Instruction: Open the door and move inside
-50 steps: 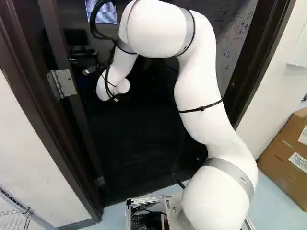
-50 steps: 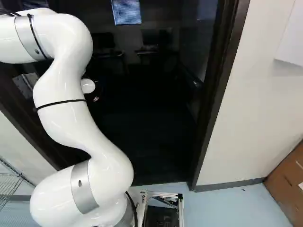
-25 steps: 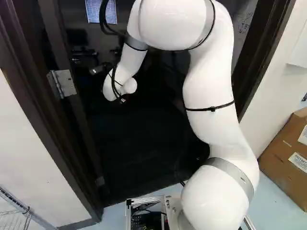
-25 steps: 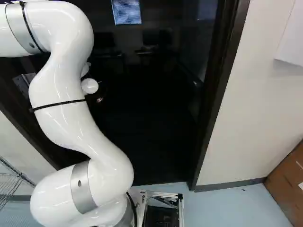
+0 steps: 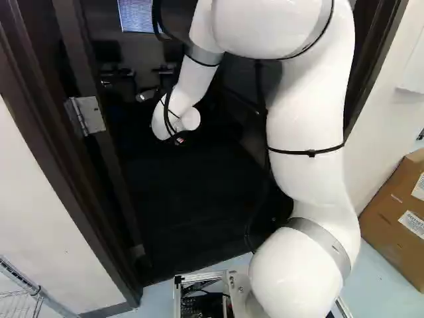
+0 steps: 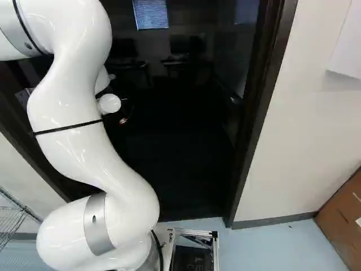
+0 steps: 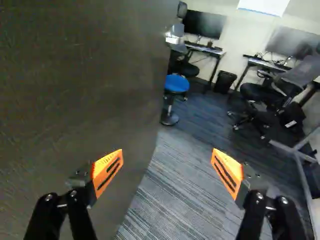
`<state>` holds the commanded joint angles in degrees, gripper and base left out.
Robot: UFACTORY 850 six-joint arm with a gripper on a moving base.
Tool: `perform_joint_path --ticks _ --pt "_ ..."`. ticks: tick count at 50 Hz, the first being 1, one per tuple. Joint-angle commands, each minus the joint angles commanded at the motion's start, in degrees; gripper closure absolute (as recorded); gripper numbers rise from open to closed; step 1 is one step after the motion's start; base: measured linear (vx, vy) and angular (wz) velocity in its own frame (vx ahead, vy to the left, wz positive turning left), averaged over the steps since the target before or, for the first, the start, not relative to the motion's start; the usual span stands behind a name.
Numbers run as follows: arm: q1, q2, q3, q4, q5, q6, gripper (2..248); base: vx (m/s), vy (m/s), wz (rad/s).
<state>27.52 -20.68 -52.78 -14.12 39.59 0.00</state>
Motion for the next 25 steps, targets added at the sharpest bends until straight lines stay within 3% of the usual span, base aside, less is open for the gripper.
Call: perform_joint_path --ticks 25 --pt "-2.89 5.69 6.79 4.33 0.00 0.00 3 0.000 0.000 0.000"
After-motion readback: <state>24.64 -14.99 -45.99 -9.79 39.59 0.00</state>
